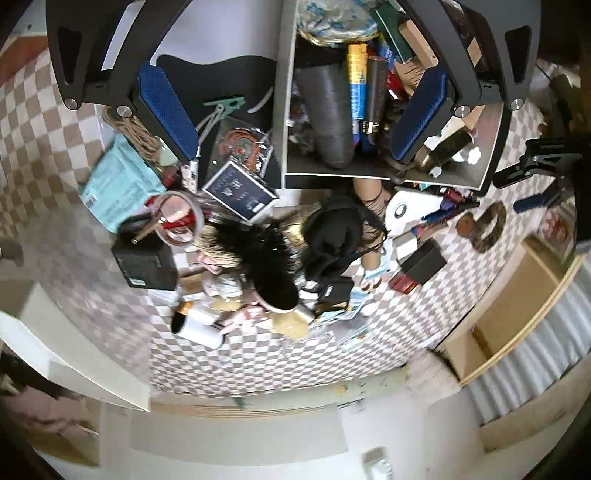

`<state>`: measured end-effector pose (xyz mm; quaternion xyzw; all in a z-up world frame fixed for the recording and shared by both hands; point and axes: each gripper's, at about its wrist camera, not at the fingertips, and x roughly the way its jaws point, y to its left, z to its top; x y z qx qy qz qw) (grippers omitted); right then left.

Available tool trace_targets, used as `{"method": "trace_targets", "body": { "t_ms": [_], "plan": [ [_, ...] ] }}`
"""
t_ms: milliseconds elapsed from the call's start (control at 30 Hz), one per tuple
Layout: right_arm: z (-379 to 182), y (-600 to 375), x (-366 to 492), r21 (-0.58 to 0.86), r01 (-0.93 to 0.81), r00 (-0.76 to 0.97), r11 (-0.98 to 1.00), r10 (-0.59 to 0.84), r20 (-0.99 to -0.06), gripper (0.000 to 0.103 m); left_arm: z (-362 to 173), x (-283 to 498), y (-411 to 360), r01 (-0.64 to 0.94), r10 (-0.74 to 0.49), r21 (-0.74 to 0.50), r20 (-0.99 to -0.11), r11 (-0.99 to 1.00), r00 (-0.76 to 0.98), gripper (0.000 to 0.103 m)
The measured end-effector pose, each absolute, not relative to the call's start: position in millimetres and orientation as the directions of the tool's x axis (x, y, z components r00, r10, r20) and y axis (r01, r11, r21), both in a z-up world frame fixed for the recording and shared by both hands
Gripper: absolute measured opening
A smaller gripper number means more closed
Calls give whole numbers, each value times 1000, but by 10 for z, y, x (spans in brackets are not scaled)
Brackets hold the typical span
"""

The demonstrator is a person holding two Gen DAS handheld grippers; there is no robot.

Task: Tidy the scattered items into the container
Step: 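Withdraw both open grippers from the box back toward the scattered items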

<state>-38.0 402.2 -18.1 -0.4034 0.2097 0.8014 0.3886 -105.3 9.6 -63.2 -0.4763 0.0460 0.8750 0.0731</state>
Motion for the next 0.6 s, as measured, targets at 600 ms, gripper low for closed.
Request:
{"method": "trace_targets", "body": {
  "t_ms": [600],
  "plan": [
    [100, 4283, 181, 19, -860, -378, -510, 613, -694, 103, -599, -1198, -410, -19, 31, -25, -819, -1000, -573, 103]
  ]
}}
